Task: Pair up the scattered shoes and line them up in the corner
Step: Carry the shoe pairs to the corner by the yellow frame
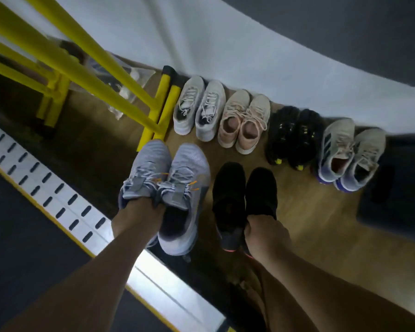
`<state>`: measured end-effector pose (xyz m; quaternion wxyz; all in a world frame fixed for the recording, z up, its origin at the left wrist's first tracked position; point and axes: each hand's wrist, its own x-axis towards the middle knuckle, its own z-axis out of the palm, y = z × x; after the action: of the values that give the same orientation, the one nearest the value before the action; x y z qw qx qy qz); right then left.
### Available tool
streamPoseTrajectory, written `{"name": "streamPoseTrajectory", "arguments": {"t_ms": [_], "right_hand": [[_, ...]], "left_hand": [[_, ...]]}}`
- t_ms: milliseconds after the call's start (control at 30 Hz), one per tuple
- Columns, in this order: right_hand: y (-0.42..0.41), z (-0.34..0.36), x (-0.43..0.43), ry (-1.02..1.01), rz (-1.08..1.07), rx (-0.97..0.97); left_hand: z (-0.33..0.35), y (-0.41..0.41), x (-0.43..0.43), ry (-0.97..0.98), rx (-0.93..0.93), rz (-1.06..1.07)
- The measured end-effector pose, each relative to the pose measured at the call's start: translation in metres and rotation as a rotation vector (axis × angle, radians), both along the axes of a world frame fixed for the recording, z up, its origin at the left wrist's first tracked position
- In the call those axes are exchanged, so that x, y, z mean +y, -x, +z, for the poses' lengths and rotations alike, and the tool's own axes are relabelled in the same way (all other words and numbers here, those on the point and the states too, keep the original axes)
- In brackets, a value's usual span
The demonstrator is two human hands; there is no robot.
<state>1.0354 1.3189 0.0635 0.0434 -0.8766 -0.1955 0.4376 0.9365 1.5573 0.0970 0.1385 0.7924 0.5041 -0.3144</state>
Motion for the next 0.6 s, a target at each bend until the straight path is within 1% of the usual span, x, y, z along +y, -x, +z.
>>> {"name": "streamPoseTrajectory", "arguments": {"t_ms": [133,300,467,600], "right_hand": [[-0.011,-0.080,0.031,0.019,0.047,-0.015],[-0.018,-0.163,0.040,0.012,0.007,-0.029],[-0.022,-0.227,0.038,0.028,-0.008,-0.027],[-0.012,-0.253,0.043,-0.013,-0.005,0.003]], "left_hand": [[-0.083,-0.026,0.034,-0.013,0.030,-0.076],[-0.168,-0.052,0.061,0.006,0.045,-0.145],[-0.239,-0.060,0.071,0.085,0.012,-0.118],[-0.275,-0.048,0.066,0.104,-0.079,-0.027]]}}
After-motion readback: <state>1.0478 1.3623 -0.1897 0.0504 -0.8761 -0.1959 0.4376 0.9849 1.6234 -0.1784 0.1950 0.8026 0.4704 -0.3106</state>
